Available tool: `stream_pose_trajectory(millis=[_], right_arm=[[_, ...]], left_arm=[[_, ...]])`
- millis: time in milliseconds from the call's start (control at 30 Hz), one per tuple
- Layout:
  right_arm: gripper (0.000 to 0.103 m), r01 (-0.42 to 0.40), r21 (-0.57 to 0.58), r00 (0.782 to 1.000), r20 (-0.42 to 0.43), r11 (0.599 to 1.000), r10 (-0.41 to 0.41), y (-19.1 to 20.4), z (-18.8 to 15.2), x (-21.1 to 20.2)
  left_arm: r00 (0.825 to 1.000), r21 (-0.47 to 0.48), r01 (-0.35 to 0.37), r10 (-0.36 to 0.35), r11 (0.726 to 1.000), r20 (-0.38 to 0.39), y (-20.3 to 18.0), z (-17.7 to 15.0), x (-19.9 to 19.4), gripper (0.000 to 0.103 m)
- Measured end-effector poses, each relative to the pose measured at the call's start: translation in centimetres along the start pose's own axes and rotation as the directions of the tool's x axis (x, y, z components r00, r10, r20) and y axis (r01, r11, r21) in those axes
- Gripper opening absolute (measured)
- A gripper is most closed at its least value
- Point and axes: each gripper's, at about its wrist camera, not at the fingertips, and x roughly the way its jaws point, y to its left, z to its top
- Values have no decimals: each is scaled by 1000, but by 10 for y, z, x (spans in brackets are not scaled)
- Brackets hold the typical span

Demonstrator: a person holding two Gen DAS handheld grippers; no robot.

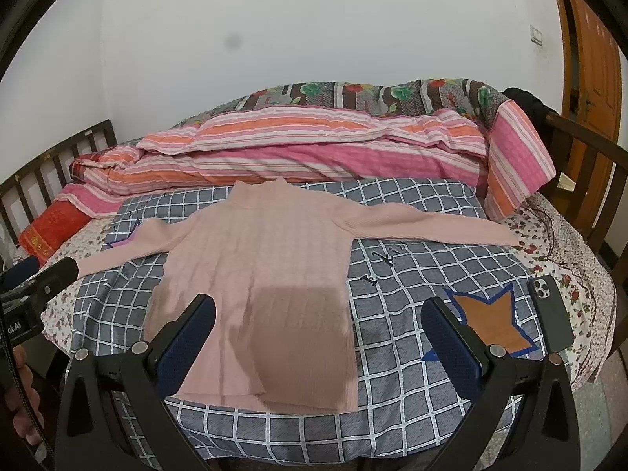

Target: Fold small clothes

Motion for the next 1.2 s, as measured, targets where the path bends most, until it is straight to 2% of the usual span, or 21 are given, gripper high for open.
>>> stream_pose_trajectory(millis=[133, 333, 500, 567, 667, 767, 867, 967, 1000, 1167, 1200], right_arm=[[103, 0, 7, 1000, 12, 1000, 0, -4, 0, 2], [103, 63, 0, 998, 15, 998, -63, -8, 1, 19], [103, 66, 6, 997, 36, 998, -66, -15, -3, 43], [103, 76, -8, 997, 36, 997, -76, -16, -4, 57], [103, 87, -41, 996, 8, 995, -87, -15, -4, 80], [103, 89, -42, 995, -44, 995, -91, -16, -2, 107], [103, 45, -22, 995, -84, 999, -47, -17, 1, 132], [103, 1, -5, 997, -81, 1000, -2, -15, 3, 154], [103, -7, -4, 997, -80, 1000, 7, -13, 4, 160], [102, -36, -11, 995, -96, 999, 35, -3, 14, 195], [102, -44, -12, 994, -99, 999, 43, -1, 16, 201]], left_arm=[[1000, -11, -11, 11, 1000, 5, 5, -1, 7, 103], [999, -51, -24, 23, 998, -25, 29, -7, 41, 103], [998, -113, -41, 34, 993, -56, 66, -17, 81, 103], [995, -149, -68, 57, 986, -77, 84, -19, 97, 103], [991, -231, -86, 59, 969, -123, 119, -22, 126, 102], [981, -284, -154, 110, 947, -162, 150, -23, 148, 102], [971, -299, -196, 140, 934, -196, 180, -24, 169, 100], [960, -317, -229, 160, 920, -230, 206, -23, 186, 98], [961, -335, -231, 160, 914, -227, 215, -23, 190, 94], [959, -432, -234, 133, 871, -252, 259, -29, 220, 92], [957, -453, -237, 127, 859, -260, 268, -31, 227, 89]])
